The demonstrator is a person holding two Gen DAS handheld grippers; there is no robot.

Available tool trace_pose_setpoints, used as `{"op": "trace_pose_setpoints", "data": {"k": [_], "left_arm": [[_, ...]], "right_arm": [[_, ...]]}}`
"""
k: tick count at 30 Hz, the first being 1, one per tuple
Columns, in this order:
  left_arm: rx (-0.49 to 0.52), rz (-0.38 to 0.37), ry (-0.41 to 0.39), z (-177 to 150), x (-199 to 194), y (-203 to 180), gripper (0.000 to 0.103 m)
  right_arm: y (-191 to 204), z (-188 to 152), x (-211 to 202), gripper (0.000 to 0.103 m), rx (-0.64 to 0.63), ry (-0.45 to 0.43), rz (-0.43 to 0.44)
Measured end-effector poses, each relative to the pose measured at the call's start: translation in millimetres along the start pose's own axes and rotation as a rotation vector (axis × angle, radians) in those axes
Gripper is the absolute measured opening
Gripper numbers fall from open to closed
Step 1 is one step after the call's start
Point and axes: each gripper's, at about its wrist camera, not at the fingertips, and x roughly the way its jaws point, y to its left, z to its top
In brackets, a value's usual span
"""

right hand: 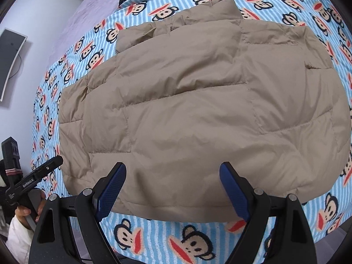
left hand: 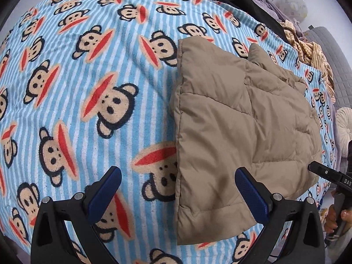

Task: Fold large clothes

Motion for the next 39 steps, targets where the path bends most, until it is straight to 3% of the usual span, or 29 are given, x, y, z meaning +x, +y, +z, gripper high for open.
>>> {"op": "trace_pose_setpoints", "data": {"k": [1,2,3,5,12,18,19,21,22,24,28,31,35,39], "left_arm": [[0.002,-0.015,0.004,2,2,3,0.103],[0.009,-0.029,0.006,4,5,6,0.103],[0.02,-0.044,0.011,7,9,8,0.103],[0.039,-0.086,0.029,12,19,14,0.103],[0.074,-0.391,0.154,32,73,5,0.103],[0.189,-0.486,0.218,47,100,-42,0.103],[0.213,-0.466,0.231,47,103,-51,0.099],[0.244,-0.457,0.264,48,105,-62,0.054],[0.222,-0.498,0.281,49,103,-63,0.045],[0.187,-0.539,0.273,52,90,-63,0.035],[0.145,-0.629,0.255,52,58,-72,0.034],[0.189,-0.587,0.227,50,37,-91,0.034],[0.205,-0.535,0.215,49,25,-108,0.034],[0.199,-0.489,0.204,47,8,-125,0.033]], "right_arm": [[1,0,0,0.082,0.0,-0.007,0.002],[1,1,0,0.065,0.0,-0.01,0.001],[1,2,2,0.041,0.002,-0.009,0.002],[0,4,7,0.02,0.011,-0.005,0.017],[-2,13,26,0.017,0.02,0.005,0.04],[-10,16,36,0.017,0.047,0.015,0.069],[-10,17,37,0.017,0.045,0.016,0.067],[-11,17,38,0.017,0.043,0.018,0.059],[-11,17,38,0.017,0.044,0.019,0.057],[-12,17,39,0.017,0.051,0.02,0.057],[-15,18,41,0.017,0.063,0.016,0.064],[-17,18,40,0.017,0.065,0.018,0.065],[-14,25,15,0.017,0.009,-0.071,0.063],[-30,44,19,0.017,0.067,-0.082,0.123]]}}
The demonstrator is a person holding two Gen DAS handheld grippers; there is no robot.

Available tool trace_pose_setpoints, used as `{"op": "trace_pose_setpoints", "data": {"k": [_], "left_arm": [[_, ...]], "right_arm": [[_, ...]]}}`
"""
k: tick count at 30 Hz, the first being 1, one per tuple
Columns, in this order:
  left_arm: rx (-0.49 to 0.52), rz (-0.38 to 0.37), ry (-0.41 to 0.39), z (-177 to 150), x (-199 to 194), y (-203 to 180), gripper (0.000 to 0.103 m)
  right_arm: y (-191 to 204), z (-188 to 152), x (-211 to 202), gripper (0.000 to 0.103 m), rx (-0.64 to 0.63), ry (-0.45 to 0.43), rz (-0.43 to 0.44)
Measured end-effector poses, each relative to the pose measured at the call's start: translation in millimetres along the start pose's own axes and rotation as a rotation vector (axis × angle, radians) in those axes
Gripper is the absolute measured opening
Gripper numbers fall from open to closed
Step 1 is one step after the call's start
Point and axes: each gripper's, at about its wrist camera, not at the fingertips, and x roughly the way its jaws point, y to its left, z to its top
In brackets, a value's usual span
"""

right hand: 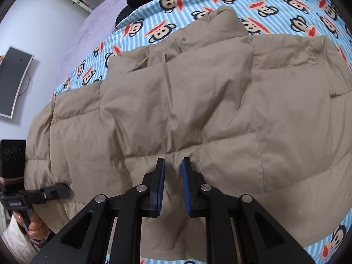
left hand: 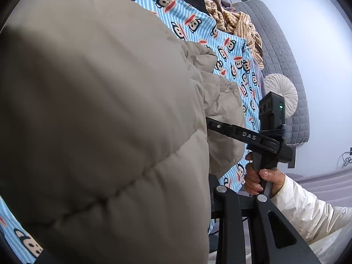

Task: Fold large clothes

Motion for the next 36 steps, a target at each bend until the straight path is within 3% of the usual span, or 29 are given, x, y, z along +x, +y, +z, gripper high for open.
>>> {"op": "trace_pose_setpoints", "data": {"k": [8,13,15,17,19,21,22,27,28,29,30,32,35,36], "left_arm": [[0.045,0.08,0.004,10,11,-87,0.033],[0.12,0.156,0.06,26,49,-147,0.034],[0.158,0.188,0.078,31,67,-167,0.037],[0.181,0.168,0.087,33,75,-179,0.046],[0.186,0.146,0.099,39,82,-190,0.048],[0.174,0.091,0.125,45,92,-197,0.069],[0.155,0.064,0.13,49,97,-199,0.072],[0.171,0.012,0.162,67,138,-214,0.073],[0.169,0.01,0.171,72,149,-215,0.073],[0.162,0.012,0.176,78,160,-216,0.073],[0.152,0.017,0.18,83,170,-215,0.073],[0.139,0.028,0.183,90,188,-216,0.073],[0.144,0.053,0.184,96,196,-215,0.073],[0.149,0.061,0.187,93,197,-215,0.079]], "right_arm": [[-22,11,34,0.017,0.039,0.073,0.1],[-38,15,48,0.015,0.073,0.113,0.179],[-46,16,53,0.009,0.093,0.13,0.207],[-53,17,50,0.007,0.107,0.151,0.233],[-62,18,35,0.007,0.115,0.15,0.235],[-75,16,12,0.007,0.119,0.12,0.249],[-84,12,-3,0.008,0.119,0.101,0.25],[-133,-22,-73,0.01,0.139,0.024,0.18],[-143,-33,-85,0.013,0.151,0.016,0.16],[-151,-43,-94,0.026,0.159,0.01,0.141],[-157,-55,-105,0.054,0.168,0.0,0.126],[-164,-77,-124,0.082,0.181,-0.028,0.121],[-163,-107,-152,0.082,0.186,-0.076,0.177],[-160,-117,-161,0.082,0.166,-0.093,0.207]]}}
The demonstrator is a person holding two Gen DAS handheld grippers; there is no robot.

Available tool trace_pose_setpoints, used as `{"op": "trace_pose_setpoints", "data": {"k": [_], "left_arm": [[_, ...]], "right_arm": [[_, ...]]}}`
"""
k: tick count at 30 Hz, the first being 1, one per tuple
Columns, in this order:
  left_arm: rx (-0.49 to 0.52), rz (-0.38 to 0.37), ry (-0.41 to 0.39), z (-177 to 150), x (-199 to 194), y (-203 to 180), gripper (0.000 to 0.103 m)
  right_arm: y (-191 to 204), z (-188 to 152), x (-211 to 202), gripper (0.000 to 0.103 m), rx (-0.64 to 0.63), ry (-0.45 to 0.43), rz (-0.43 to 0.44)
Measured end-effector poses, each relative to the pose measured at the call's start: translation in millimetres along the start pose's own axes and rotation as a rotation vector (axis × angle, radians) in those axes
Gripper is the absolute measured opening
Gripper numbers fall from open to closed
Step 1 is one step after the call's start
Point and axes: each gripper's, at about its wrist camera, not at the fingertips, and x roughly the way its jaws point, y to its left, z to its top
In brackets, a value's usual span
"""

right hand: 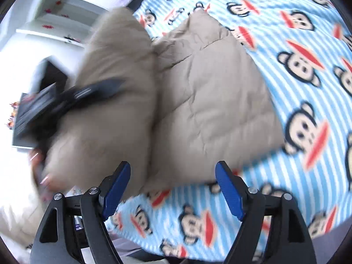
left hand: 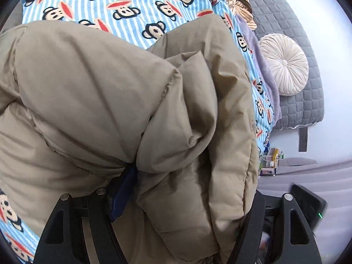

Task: Fold large clothes

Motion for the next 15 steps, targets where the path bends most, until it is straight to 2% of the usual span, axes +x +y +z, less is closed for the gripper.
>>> {"op": "trace_pose_setpoints", "data": {"k": [3,4,5,8,10,11,12,14,15], "left_arm": [[0.017,0.042,0.003,-5,15,-13,0.082],[0.027,0.068,0.004,-4,17,-18,0.082],[0.036,0.088,-0.01,8,34,-31,0.082],[0.114,0.111,-0.12,-3,2,-59,0.082],[0.171,0.17,-0.231,-3,-33,-58,0.082],[0.19,0.222,-0.295,-10,-56,-49,0.082],[0.205,0.29,-0.357,-21,-71,-47,0.082],[0.188,0.429,-0.429,-25,-92,-31,0.082],[0.159,0.489,-0.445,-15,-83,-29,0.082]], "right_arm": [[32,-20,-6,0.089,-0.107,-0.009,0.079],[42,-21,1,0.095,-0.128,-0.002,0.083],[48,-23,6,0.096,-0.145,-0.004,0.076],[53,-14,29,0.096,-0.135,-0.027,-0.007],[52,-4,35,0.09,-0.111,-0.062,-0.081],[46,4,35,0.064,-0.105,-0.079,-0.105],[43,7,34,0.023,-0.096,-0.09,-0.112],[36,9,29,0.017,-0.078,-0.113,-0.13],[35,8,27,0.015,-0.09,-0.123,-0.143]]}}
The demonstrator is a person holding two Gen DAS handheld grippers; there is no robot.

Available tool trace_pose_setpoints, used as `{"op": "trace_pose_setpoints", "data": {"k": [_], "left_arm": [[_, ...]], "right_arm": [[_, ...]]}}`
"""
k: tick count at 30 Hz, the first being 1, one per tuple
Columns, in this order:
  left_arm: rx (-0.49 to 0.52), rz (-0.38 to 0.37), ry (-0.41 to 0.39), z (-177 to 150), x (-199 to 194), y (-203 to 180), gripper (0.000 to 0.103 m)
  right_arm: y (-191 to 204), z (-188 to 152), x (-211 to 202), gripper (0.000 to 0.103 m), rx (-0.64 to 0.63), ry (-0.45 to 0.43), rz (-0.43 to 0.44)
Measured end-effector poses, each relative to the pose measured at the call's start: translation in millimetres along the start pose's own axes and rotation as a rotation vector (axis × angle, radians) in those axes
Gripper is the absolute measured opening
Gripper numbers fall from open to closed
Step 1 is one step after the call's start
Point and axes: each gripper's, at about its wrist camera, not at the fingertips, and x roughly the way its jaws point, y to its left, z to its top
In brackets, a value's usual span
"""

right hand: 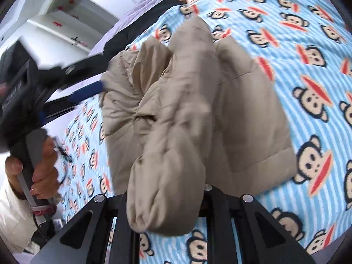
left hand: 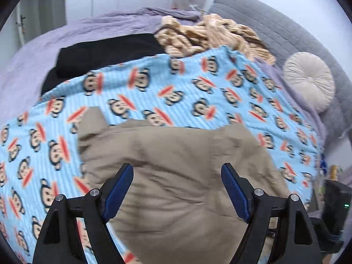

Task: Fold large clothes

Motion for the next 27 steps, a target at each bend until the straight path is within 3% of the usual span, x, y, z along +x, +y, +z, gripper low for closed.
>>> {"op": "trace_pose_setpoints", "data": {"k": [2,4,5,12,17,18,21,24,26,27], "left_arm": [[-0.059,0.094,0.032,-4,22,34,0.082],[-0.137,0.082,0.076,-7,53,68,0.082],[-0.154,0.084,0.073,-3,64,65,0.082],[-0.016,0.102,0.062,7,143,-39,0.082],[0.03,0.127,0.084,7,166,-66,0.082],[0.031,0.13,0.086,7,167,-66,0.082],[0.017,0.124,0.094,8,169,-62,0.082],[0.018,0.125,0.096,8,170,-63,0.082],[0.025,0.133,0.099,8,170,-64,0.082],[0.027,0.136,0.1,7,170,-64,0.082]], "right_arm": [[-1,-6,-3,0.015,-0.017,-0.017,-0.026],[-12,-4,-6,0.015,-0.003,-0.021,-0.035],[-19,-5,-14,0.015,0.012,-0.018,-0.036],[-79,-18,-1,0.015,0.207,-0.014,-0.043],[-121,-26,12,0.018,0.35,0.039,0.015],[-123,-24,6,0.02,0.36,0.061,0.014],[-117,-13,-26,0.039,0.293,0.054,-0.077],[-105,3,-72,0.042,0.229,-0.067,-0.139],[-97,20,-90,0.058,0.189,-0.152,-0.174],[-93,30,-90,0.061,0.179,-0.167,-0.162]]}}
